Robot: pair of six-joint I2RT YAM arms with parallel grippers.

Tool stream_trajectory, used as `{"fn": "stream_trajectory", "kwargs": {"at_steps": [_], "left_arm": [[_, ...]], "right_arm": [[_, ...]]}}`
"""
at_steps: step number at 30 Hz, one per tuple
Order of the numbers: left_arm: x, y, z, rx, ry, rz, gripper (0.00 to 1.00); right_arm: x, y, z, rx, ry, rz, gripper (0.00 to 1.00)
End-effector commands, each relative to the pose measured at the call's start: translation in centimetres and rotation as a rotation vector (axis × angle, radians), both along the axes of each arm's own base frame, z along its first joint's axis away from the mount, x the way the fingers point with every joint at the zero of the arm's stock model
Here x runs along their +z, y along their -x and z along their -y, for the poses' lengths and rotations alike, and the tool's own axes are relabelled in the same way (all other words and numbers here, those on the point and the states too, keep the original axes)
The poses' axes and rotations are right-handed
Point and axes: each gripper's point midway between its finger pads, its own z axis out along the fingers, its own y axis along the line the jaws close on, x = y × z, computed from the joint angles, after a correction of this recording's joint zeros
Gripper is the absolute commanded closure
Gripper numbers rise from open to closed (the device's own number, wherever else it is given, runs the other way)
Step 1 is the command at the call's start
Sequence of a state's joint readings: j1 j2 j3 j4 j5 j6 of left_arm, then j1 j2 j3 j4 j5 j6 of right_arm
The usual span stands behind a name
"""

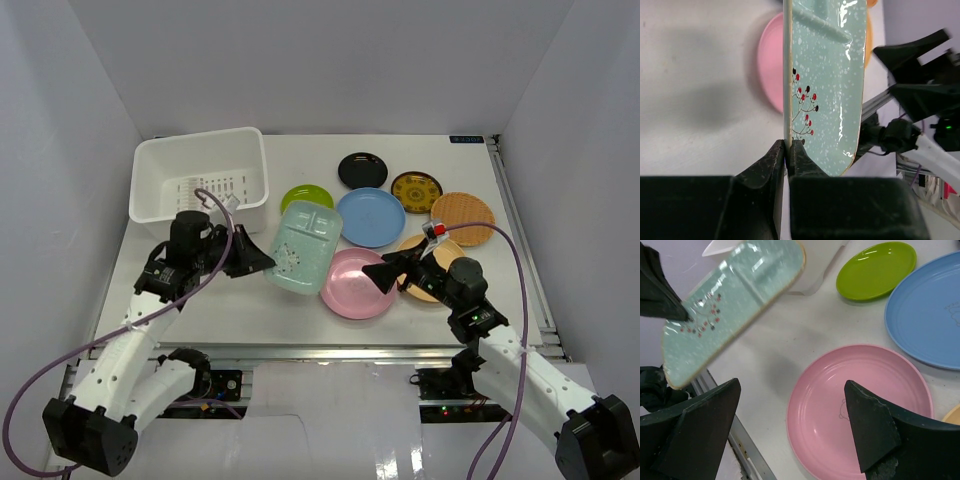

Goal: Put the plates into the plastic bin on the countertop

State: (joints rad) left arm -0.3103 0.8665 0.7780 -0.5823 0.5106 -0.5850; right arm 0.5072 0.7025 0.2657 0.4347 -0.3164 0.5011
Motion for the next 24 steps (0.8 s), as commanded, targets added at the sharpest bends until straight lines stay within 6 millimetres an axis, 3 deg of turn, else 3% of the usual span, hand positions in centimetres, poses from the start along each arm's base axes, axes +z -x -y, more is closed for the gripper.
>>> {"fn": "stream_trajectory", "kwargs": {"at_steps": [1,3,4,7,10,11,13,14,16,17,19,24], "left_arm": [[12.3,-3.2,1.3,-0.001,0.141,0.358,1.00],[14.1,-5.1,0.5,0.084,0.119,0.395,1.00],[13.2,-7.0,-0.3,0.163,0.073,0.367,1.00],[13.3,-10.6,-2.1,0.301,0.015,0.376,1.00],[13.3,-13.7,-5.2,0.449,-0.021,0.390,1.00],[13.2,-14.7,-7.3,0.512,-0.032,0.388,1.00],[12.3,-16.0,-9.6,0.584,-0.049,0.374,1.00],[11.9,-16.6,-11.6,0.637,-0.060,0.365,1.00],[11.4,-17.3,-13.3,0.680,-0.082,0.371,1.00],[10.9,-17.8,-15.4,0.733,-0.101,0.362,1.00],[11.1,-18.4,-16.8,0.766,-0.111,0.367,1.00],[11.4,-19.5,-17.5,0.786,-0.079,0.374,1.00]], "right_arm": [[2.3,-0.7,-0.2,-0.007,-0.009,0.063,0.10],[2.3,-0.6,-0.3,0.001,-0.007,0.059,0.10],[2.4,-0.6,-0.3,0.001,-0.007,0.059,0.10],[2.4,-0.4,-0.3,0.004,-0.008,0.059,0.10],[2.5,-0.3,0.0,-0.002,0.001,0.062,0.10],[2.5,-0.3,0.1,-0.008,0.001,0.063,0.10],[2.5,-0.1,0.1,-0.005,-0.002,0.065,0.10],[2.4,0.0,0.1,0.000,0.000,0.064,0.10],[2.2,0.1,0.1,0.000,0.003,0.061,0.10],[2.2,0.1,0.1,0.003,0.001,0.056,0.10],[1.8,0.3,-0.1,0.016,-0.004,0.051,0.10],[1.5,0.3,-0.3,0.028,-0.005,0.034,0.10]]}}
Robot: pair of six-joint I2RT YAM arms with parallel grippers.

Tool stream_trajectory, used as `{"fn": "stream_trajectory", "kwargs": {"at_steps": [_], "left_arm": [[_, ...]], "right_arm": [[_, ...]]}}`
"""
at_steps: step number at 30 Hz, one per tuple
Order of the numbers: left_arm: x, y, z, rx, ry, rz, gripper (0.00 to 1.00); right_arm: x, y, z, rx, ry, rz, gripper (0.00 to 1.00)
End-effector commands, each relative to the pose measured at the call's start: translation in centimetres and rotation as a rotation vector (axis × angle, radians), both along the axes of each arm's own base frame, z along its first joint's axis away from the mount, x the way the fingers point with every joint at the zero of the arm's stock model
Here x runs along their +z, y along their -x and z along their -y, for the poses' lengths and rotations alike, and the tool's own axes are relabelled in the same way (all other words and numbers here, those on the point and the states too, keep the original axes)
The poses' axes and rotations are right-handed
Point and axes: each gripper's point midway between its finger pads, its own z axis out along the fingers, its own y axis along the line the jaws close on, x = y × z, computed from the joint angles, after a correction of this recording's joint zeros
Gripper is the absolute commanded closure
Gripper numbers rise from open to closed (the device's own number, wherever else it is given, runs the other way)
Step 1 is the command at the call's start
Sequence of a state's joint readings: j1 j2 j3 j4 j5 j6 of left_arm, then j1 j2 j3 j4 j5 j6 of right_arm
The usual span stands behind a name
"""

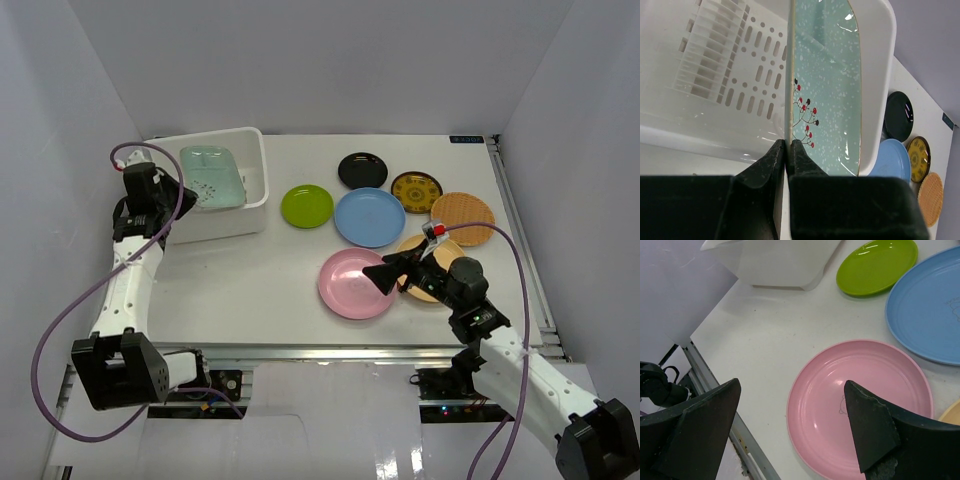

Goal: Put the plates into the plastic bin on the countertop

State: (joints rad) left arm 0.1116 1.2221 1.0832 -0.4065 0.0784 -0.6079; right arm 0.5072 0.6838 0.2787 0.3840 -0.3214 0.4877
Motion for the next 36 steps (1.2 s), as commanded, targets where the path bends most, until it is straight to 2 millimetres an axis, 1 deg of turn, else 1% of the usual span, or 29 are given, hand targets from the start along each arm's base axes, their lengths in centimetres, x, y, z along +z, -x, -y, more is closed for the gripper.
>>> {"fn": "stream_trajectory", "kwargs": {"at_steps": [1,2,4,6,8,9,12,14,16,18,19,21,22,23,24,25,27,28,29,30,31,32,33,35,36], "left_arm": [[7.1,-2.3,0.3,-0.019,0.016,0.247,1.00],[6.2,-2.7,-0.1,-0.008,0.018,0.222,1.00],[5.1,-3.0,-0.8,0.012,0.017,0.198,1.00],[2.9,-3.6,-1.4,0.039,0.015,0.158,1.00],[1.8,-4.1,-1.7,0.056,0.021,0.148,1.00],[0.5,-4.5,-2.1,0.073,0.021,0.119,1.00],[-0.4,-5.2,-2.6,0.093,0.009,0.104,1.00],[-1.7,-5.8,-2.8,0.092,0.009,0.081,1.00],[-3.5,-6.0,-3.1,0.104,0.006,0.044,1.00],[-4.6,-6.1,-3.2,0.106,-0.002,0.025,1.00],[-5.2,-6.1,-3.6,0.126,-0.015,0.009,1.00],[-5.8,-5.7,-4.5,0.174,-0.040,-0.021,0.86],[-6.3,-5.2,-5.0,0.199,-0.051,-0.036,0.78],[-5.8,-4.9,-5.6,0.227,-0.070,-0.022,0.55],[-5.6,-4.7,-5.6,0.227,-0.081,-0.014,0.44],[-5.9,-4.5,-5.5,0.215,-0.088,-0.015,0.35],[-4.9,-4.3,-5.1,0.192,-0.082,0.015,0.22],[-4.6,-4.3,-4.8,0.178,-0.073,0.028,0.12],[-3.8,-4.4,-4.4,0.161,-0.064,0.054,0.06],[-2.7,-4.4,-3.5,0.124,-0.047,0.085,0.05],[-2.0,-4.4,-3.1,0.107,-0.041,0.105,0.03],[-0.8,-4.5,-2.8,0.099,-0.041,0.133,0.02],[0.9,-4.4,-1.6,0.048,-0.027,0.174,0.02],[3.3,-4.3,-0.6,0.018,-0.024,0.233,0.02],[5.4,-4.3,0.5,-0.012,-0.023,0.281,0.02]], "right_arm": [[1.7,0.1,-0.6,0.030,-0.026,0.046,0.10],[1.7,0.1,-0.6,0.031,-0.026,0.046,0.10],[1.7,0.0,-0.5,0.026,-0.023,0.044,0.10],[1.7,0.0,-0.5,0.023,-0.029,0.044,0.10],[1.7,0.0,-0.6,0.026,-0.028,0.038,0.10],[1.6,0.0,-0.6,0.027,-0.022,0.033,0.10],[1.6,0.1,-0.5,0.026,-0.012,0.028,0.11],[1.5,0.0,-0.2,0.009,-0.010,0.032,0.10],[1.3,0.0,-0.1,0.003,-0.012,0.030,0.10],[1.1,0.0,-0.1,0.006,-0.005,0.021,0.10],[1.0,0.0,-0.1,0.006,-0.002,0.018,0.10],[0.6,0.0,0.1,-0.004,0.013,0.008,0.10],[0.5,-0.3,0.4,-0.031,0.017,0.005,0.10],[0.4,-0.5,0.6,-0.046,0.024,0.007,0.11],[0.3,-0.7,0.9,-0.067,0.030,0.004,0.10],[-0.3,-1.4,1.6,-0.124,0.049,-0.017,0.11],[-1.0,-2.2,2.4,-0.191,0.074,-0.043,0.11],[-1.5,-2.8,3.3,-0.251,0.094,-0.058,0.11],[-1.8,-3.1,3.6,-0.279,0.105,-0.068,0.12],[-2.2,-3.3,3.9,-0.300,0.112,-0.080,0.13],[-2.6,-3.9,4.6,-0.349,0.125,-0.089,0.15],[-2.8,-4.1,4.8,-0.366,0.133,-0.099,0.16],[-3.5,-4.4,5.0,-0.385,0.150,-0.123,0.18],[-4.2,-5.1,5.6,-0.438,0.177,-0.150,0.25],[-4.4,-5.4,5.9,-0.458,0.188,-0.158,0.28]]}}
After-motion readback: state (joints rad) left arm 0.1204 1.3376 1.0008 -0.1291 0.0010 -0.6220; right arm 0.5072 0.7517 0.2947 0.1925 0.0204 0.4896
